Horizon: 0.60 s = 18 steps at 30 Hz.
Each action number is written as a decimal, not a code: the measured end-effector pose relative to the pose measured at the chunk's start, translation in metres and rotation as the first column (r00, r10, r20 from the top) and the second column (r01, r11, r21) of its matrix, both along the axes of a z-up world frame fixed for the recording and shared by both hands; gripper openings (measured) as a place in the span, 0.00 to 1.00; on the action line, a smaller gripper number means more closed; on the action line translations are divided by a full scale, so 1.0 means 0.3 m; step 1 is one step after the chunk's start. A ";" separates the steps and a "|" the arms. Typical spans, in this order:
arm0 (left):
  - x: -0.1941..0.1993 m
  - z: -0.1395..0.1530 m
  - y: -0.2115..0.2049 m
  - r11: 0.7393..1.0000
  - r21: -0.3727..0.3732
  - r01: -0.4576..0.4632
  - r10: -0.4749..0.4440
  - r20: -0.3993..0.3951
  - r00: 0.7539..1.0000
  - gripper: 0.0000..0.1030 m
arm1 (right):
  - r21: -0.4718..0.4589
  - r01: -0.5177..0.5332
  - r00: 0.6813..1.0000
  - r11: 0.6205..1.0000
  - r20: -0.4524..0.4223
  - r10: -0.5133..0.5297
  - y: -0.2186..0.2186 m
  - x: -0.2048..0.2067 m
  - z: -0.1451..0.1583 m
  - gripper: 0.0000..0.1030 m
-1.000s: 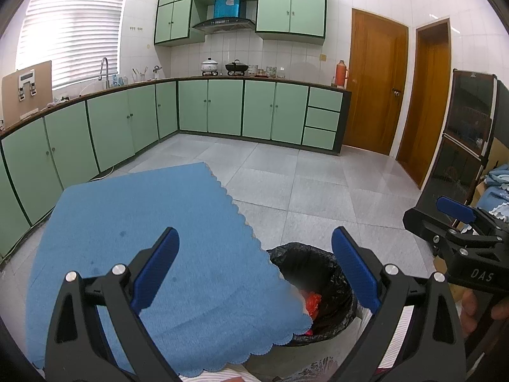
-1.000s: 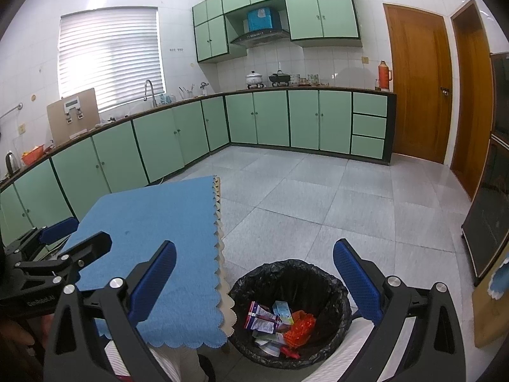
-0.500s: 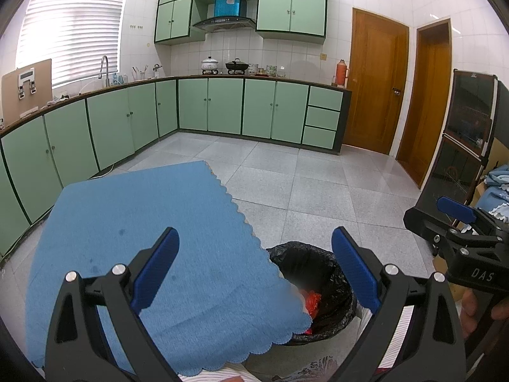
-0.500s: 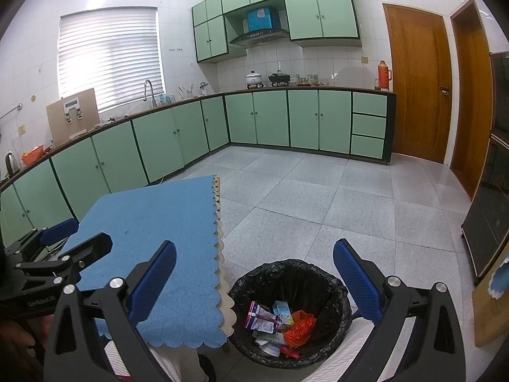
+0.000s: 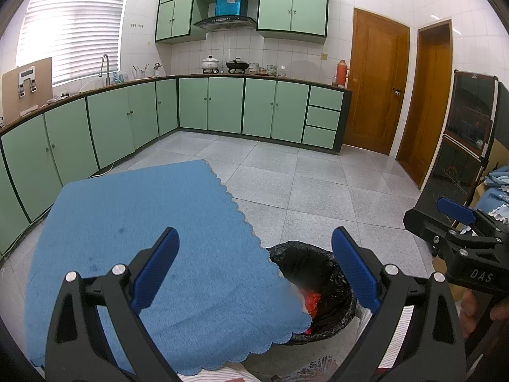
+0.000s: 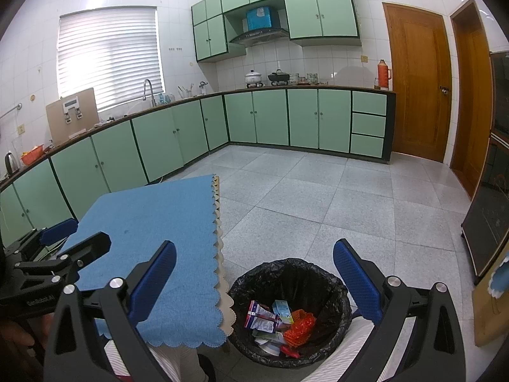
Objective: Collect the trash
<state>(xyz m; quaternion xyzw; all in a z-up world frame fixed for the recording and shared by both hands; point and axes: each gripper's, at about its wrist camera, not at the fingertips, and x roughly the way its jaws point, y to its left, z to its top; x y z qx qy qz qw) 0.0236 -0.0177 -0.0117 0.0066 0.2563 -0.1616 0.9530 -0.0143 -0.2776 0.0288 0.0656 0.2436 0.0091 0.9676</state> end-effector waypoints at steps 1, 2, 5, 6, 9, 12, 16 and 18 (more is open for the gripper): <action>0.000 -0.001 0.002 1.000 0.000 0.000 0.000 0.000 1.000 0.91 | 0.000 0.000 1.000 1.000 0.000 0.000 0.000 -0.001 -0.001 0.94; 0.000 0.000 0.001 1.000 0.000 0.000 0.000 0.000 1.000 0.91 | 0.000 0.000 1.000 1.000 0.000 0.000 0.001 0.000 -0.001 0.94; 0.000 -0.002 -0.001 1.000 -0.003 0.002 -0.002 -0.003 1.000 0.91 | 0.000 0.000 1.000 1.000 0.000 0.000 0.001 0.000 -0.001 0.94; -0.001 -0.003 -0.004 1.000 -0.005 0.003 -0.003 -0.004 1.000 0.91 | 0.000 0.001 1.000 1.000 -0.001 -0.001 0.000 0.000 -0.002 0.94; -0.002 -0.004 -0.006 1.000 -0.008 0.002 -0.002 -0.004 1.000 0.91 | 0.001 0.003 1.000 1.000 -0.003 -0.003 0.001 0.001 -0.008 0.94; -0.004 -0.007 -0.012 1.000 -0.009 0.002 -0.002 0.001 1.000 0.91 | 0.002 0.004 1.000 1.000 -0.004 -0.004 -0.001 0.002 -0.010 0.94; -0.005 -0.007 -0.012 1.000 -0.008 -0.003 0.003 0.002 1.000 0.91 | 0.002 0.004 1.000 1.000 -0.004 -0.004 -0.003 0.001 -0.010 0.94; -0.005 -0.009 -0.013 1.000 -0.012 -0.005 0.005 -0.001 1.000 0.91 | 0.001 0.004 1.000 1.000 -0.005 -0.004 -0.003 0.002 -0.010 0.94</action>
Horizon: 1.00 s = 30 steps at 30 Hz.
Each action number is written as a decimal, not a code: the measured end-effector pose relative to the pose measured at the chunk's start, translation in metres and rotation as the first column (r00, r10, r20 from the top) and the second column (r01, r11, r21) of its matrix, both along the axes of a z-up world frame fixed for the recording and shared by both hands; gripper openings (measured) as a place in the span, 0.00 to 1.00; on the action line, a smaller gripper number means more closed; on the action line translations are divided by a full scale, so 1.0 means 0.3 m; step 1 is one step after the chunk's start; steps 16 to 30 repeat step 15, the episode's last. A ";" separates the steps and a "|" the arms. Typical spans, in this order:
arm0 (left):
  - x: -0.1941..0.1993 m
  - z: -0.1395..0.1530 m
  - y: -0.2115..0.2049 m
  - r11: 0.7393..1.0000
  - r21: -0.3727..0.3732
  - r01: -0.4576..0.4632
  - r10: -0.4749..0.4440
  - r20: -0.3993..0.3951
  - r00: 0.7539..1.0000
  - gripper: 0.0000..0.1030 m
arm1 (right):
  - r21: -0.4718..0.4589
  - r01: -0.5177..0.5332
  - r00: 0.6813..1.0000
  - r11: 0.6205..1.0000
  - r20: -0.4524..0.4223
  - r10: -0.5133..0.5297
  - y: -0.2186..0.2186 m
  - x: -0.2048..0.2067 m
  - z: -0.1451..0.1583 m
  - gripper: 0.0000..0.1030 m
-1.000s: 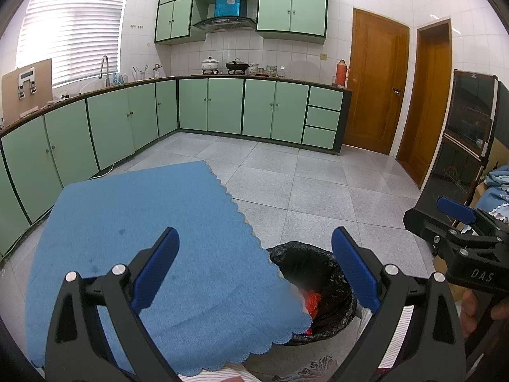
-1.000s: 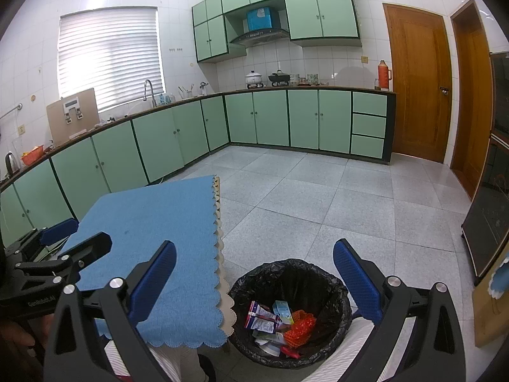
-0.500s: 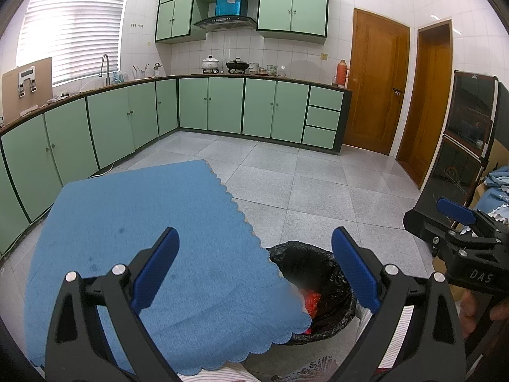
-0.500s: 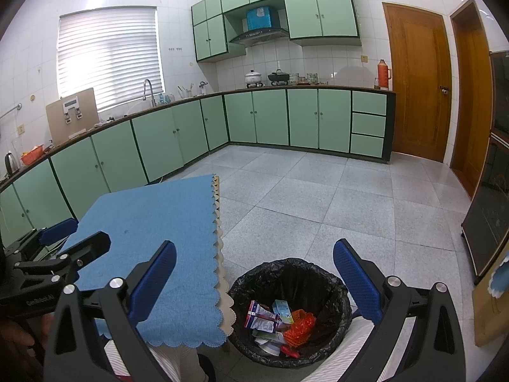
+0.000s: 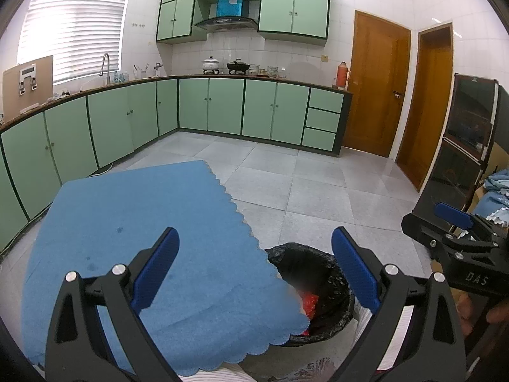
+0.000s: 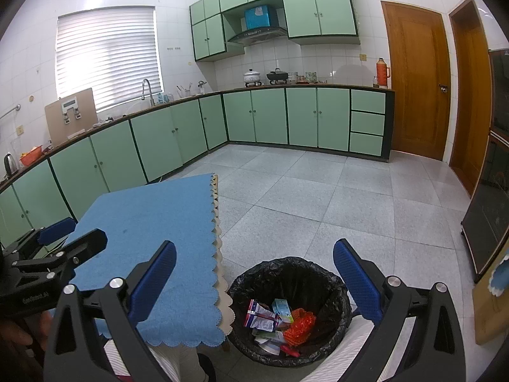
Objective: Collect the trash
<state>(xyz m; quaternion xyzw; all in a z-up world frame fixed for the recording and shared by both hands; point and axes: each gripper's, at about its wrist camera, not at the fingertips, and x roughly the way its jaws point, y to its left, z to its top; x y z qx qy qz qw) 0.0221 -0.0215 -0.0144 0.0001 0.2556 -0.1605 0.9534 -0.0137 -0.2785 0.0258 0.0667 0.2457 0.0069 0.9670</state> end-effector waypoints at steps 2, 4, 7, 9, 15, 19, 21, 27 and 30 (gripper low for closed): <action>-0.002 0.001 0.000 1.000 -0.002 -0.003 0.003 0.002 1.000 0.91 | 0.002 0.002 1.000 1.000 -0.002 -0.002 -0.002 0.000 -0.003 0.94; -0.003 0.002 -0.002 1.000 -0.004 -0.002 0.002 0.004 1.000 0.91 | 0.003 0.004 1.000 1.000 -0.006 -0.004 0.000 0.004 -0.009 0.94; -0.002 0.003 -0.002 1.000 -0.002 -0.002 0.002 0.000 1.000 0.91 | 0.005 0.006 1.000 1.000 -0.008 -0.006 0.003 0.004 -0.015 0.94; -0.001 0.003 -0.002 1.000 -0.003 -0.002 0.002 -0.001 1.000 0.91 | 0.005 0.008 1.000 1.000 -0.006 -0.008 0.005 0.002 -0.016 0.94; 0.002 0.003 0.001 1.000 0.001 -0.003 0.003 -0.003 1.000 0.91 | 0.007 0.010 1.000 1.000 -0.005 -0.010 0.002 0.000 -0.015 0.94; 0.002 0.003 0.001 1.000 0.001 -0.003 0.003 -0.003 1.000 0.91 | 0.007 0.010 1.000 1.000 -0.005 -0.010 0.002 0.000 -0.015 0.94; 0.002 0.003 0.001 1.000 0.001 -0.003 0.003 -0.003 1.000 0.91 | 0.007 0.010 1.000 1.000 -0.005 -0.010 0.002 0.000 -0.015 0.94; 0.002 0.003 0.001 1.000 0.001 -0.003 0.003 -0.003 1.000 0.91 | 0.007 0.010 1.000 1.000 -0.005 -0.010 0.002 0.000 -0.015 0.94; 0.002 0.003 0.001 1.000 0.001 -0.003 0.003 -0.003 1.000 0.91 | 0.007 0.010 1.000 1.000 -0.005 -0.010 0.002 0.000 -0.015 0.94</action>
